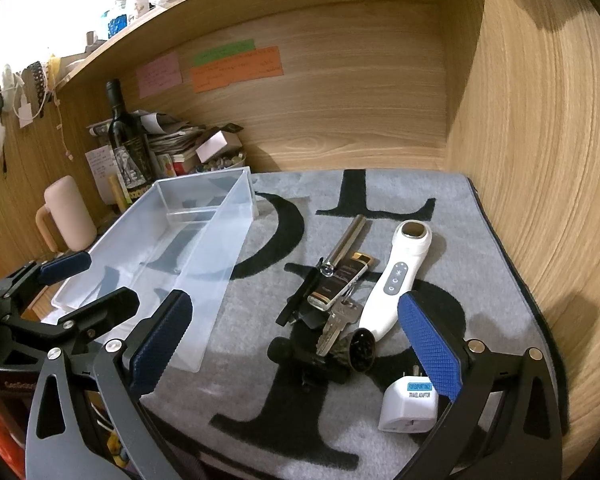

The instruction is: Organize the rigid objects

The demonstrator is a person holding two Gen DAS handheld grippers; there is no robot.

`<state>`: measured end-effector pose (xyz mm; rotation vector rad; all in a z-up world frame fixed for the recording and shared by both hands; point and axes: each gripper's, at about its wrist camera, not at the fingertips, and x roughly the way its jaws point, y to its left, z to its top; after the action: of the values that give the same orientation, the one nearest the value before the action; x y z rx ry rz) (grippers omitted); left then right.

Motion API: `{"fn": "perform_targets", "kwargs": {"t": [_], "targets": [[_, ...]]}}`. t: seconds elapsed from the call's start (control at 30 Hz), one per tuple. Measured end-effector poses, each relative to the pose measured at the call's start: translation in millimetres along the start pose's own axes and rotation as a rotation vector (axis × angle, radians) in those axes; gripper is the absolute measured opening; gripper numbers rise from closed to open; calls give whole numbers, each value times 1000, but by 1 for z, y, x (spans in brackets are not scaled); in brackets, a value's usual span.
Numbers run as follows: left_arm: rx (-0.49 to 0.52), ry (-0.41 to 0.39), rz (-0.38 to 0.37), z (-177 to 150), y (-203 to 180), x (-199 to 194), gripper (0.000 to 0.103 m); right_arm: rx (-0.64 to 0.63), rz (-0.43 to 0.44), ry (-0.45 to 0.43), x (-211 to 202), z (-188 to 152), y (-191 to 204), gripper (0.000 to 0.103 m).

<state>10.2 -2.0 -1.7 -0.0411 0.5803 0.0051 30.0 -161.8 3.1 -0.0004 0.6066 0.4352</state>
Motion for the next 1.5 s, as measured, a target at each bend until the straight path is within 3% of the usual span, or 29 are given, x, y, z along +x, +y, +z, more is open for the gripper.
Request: {"fn": "perform_targets", "kwargs": {"t": [0.57, 0.8, 0.83, 0.87, 1.0, 1.07, 1.37, 1.5], "targets": [[-2, 5, -8, -2, 0, 0, 103, -7, -1, 2, 2, -1, 2, 103], [-62, 63, -61, 9, 30, 1, 103, -38, -14, 10, 5, -2, 6, 103], [-75, 81, -62, 11, 36, 3, 97, -40, -14, 12, 6, -2, 6, 103], [-88, 104, -60, 14, 44, 5, 85, -42, -15, 14, 6, -2, 5, 103], [-130, 185, -38, 20, 71, 14, 72, -37, -10, 8, 7, 2, 4, 103], [-139, 209, -48, 23, 78, 15, 61, -38, -1, 2, 8, 5, 5, 103], [-107, 229, 47, 42, 101, 9, 59, -21, -41, -10, 4, 8, -4, 102], [-105, 328, 55, 35, 111, 27, 46, 2, -95, 19, 1, -1, -19, 102]]}}
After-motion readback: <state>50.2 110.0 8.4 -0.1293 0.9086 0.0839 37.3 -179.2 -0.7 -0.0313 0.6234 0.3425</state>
